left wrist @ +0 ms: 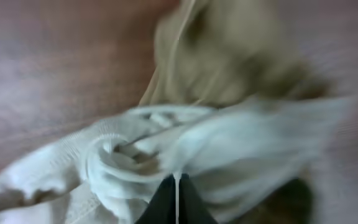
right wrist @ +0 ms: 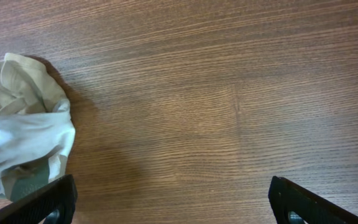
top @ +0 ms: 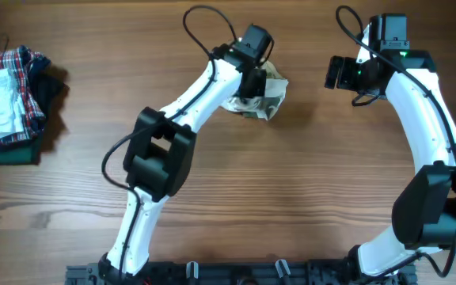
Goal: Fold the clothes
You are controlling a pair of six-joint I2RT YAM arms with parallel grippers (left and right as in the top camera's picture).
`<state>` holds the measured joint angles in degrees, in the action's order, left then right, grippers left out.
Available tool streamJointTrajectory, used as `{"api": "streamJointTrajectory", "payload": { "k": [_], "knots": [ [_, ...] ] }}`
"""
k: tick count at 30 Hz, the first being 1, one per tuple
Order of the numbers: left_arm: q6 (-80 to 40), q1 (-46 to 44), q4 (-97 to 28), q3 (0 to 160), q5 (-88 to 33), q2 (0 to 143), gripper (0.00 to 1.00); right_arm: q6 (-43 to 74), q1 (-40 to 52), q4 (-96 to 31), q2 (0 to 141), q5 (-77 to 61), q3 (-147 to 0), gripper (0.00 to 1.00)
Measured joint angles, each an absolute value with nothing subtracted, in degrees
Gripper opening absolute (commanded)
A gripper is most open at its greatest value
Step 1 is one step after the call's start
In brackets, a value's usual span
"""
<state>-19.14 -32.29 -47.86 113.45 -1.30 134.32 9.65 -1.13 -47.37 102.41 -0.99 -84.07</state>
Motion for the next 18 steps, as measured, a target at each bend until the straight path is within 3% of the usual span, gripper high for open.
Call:
{"api": "streamJointTrajectory", "payload": {
  "k": [4,9,15,18],
  "knots": [
    [-19.14,-32.67,-43.57,115.46,-1.02,127.76,0.06,9.65,-1.13,-47.37,102.41,-0.99,-84.07,0.99],
    [-19.14,-32.73,-40.66,115.79,-0.32,133.25,0.08,9.65,-1.13,-47.33,102.41,-0.99,-84.07,1.00],
    [-19.14,-32.73,-34.89,115.72,0.21,140.77,0.20,9.65,-1.13,-47.35,102.41,-0.99,-84.07,1.00],
    [-19.11,-32.73,-33.98,115.72,1.34,140.66,0.36,9.65,-1.13,-47.33,102.41,-0.99,-84.07,1.00]
  ]
}}
